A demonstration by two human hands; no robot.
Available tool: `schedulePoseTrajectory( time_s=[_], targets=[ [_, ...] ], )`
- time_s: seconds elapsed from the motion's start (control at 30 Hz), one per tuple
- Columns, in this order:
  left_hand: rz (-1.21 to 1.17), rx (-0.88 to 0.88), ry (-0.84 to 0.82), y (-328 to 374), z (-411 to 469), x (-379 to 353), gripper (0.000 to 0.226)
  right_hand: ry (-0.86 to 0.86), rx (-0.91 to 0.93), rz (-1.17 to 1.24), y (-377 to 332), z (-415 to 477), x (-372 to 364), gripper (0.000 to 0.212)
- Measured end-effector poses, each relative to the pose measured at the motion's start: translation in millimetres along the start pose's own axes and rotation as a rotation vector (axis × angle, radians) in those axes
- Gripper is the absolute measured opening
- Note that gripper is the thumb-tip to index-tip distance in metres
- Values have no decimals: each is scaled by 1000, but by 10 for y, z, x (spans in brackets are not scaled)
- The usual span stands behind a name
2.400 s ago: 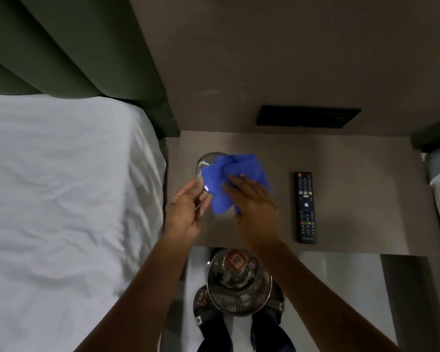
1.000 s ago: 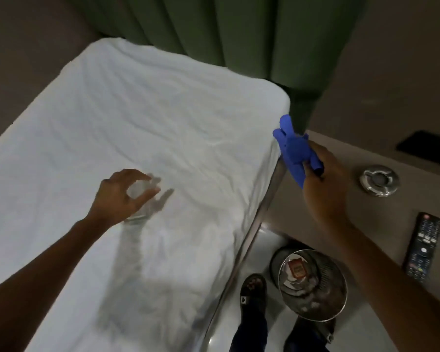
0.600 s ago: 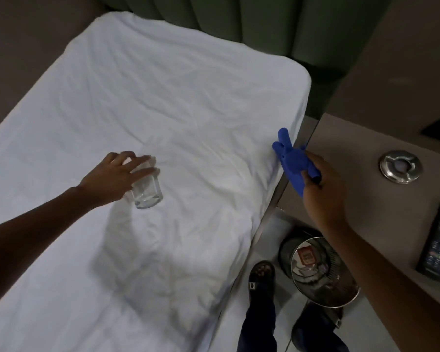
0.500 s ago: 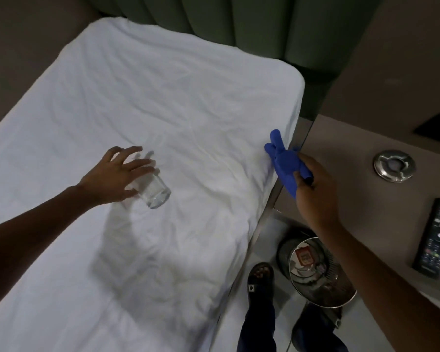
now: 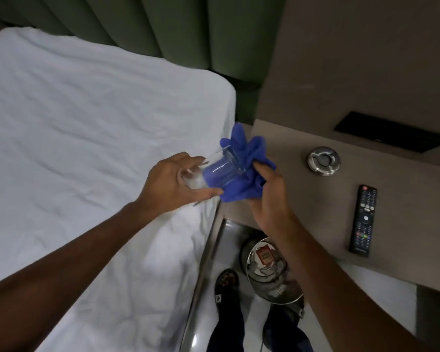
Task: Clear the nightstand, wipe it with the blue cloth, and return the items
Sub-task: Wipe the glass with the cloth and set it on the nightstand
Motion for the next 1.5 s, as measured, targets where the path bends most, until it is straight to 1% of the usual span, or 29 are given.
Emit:
schedulePoseTrajectory(
  time_s=[0.07,0.1,0.13,0.17,0.2,0.23,0.27,0.33,0.37,0.4,0.43,0.47,0.5,0.53,0.6,0.67,0.73,0.77,0.87,0.9,1.0,1.03,1.1,1.17,1.27,1.3,1.37,1.43,1.5],
  targets=[
    [-208,166,-10,67,48,-214,61,95,-106,244,21,59,148,39],
    [-271,251,-9,100,80,-331,54,132,-96,257,4,44,184,37],
    [-279,304,-5,132,116,-434,46,146,-54,204,-44,1,166,33],
    [-243,326,-16,191,181,-556,40,172,65,42,-154,-15,202,27],
    [-190,332,-41,230,216,-624,35,181,241,-153,-287,-92,159,25],
    [-137,323,-82,288,259,-702,34,182,431,-354,-407,-140,141,30],
    [-98,295,-131,356,291,-777,38,147,581,-513,-474,-160,121,33],
    [-19,164,-197,504,309,-873,61,88,713,-854,-595,-38,133,39],
    [41,48,-226,615,301,-924,68,93,711,-999,-656,104,237,41],
    [97,-72,-253,745,288,-989,70,105,647,-1062,-748,234,354,40],
    [117,-147,-258,820,271,-1013,70,131,503,-1014,-820,350,488,32],
    [96,-176,-246,857,260,-1041,71,135,309,-834,-834,440,622,24],
    [44,-171,-225,878,258,-1082,70,130,141,-593,-804,524,752,23],
    [-30,-137,-198,882,261,-1135,68,131,33,-366,-770,568,861,24],
    [-179,8,-143,820,270,-1300,60,208,-18,-62,-732,608,1078,26],
    [-131,123,-114,781,305,-1498,58,294,-39,60,-584,615,1280,24],
    [37,143,-177,785,389,-1772,59,359,-74,21,-430,643,1446,22],
    [29,198,-212,764,430,-1874,60,394,-82,-26,-369,667,1547,25],
    [-255,481,-286,603,525,-2194,61,461,-77,-40,-388,694,1895,32],
    [-336,552,-277,555,552,-2264,60,455,-83,-6,-417,681,1991,34],
    [-496,671,-192,393,754,-2519,42,364,-82,107,-525,649,2294,31],
    [-492,680,-151,324,859,-2634,44,319,-67,145,-568,655,2392,28],
    [-441,641,-75,215,1056,-2747,60,274,-52,153,-607,687,2549,23],
    [-417,602,-10,141,1204,-2894,66,293,-41,63,-599,751,2715,22],
    [-374,571,3,176,1311,-2991,66,435,4,-69,-600,764,3089,38],
    [-361,554,-7,216,1330,-3029,68,481,29,-91,-652,717,3274,35],
    [-292,506,-27,194,1377,-3058,71,582,66,-96,-756,552,3653,21],
    [-264,448,-62,211,1413,-3102,54,733,88,-54,-886,285,4100,24],
    [-213,399,-77,231,1427,-3132,53,849,107,-44,-1029,-19,4538,31]
  ],
)
Point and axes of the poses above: each hand's wrist, its own z-axis towards the middle knuckle, its own x-axis out of the back of the hand, y = z × x, the point moved 8 cm from there along z, towards the middle knuckle, and after that the axes turned 8 degrees about y, right-handed, at the moved point
